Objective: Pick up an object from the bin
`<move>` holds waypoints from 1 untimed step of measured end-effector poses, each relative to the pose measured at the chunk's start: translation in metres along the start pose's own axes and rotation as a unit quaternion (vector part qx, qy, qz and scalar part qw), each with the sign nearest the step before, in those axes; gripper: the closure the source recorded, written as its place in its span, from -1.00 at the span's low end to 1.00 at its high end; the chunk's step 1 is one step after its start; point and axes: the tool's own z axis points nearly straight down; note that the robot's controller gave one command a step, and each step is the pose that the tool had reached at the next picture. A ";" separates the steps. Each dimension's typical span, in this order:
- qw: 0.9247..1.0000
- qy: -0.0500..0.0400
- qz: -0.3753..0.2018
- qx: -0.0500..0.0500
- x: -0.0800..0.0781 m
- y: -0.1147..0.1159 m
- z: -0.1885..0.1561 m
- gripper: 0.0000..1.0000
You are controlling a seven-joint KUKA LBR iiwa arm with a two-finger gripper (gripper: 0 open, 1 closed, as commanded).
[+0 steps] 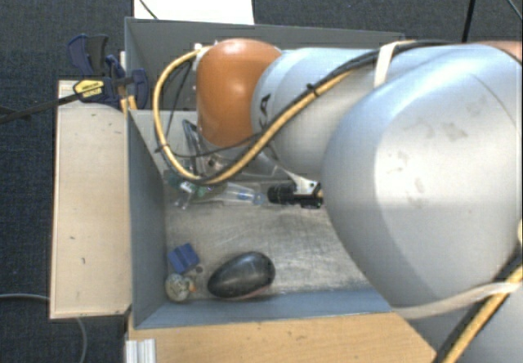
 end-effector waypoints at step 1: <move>1.000 0.000 -0.002 0.000 -0.001 0.001 -0.039 1.00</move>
Offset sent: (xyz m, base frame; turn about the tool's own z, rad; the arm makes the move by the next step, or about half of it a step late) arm 0.0000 0.0000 0.0359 0.0000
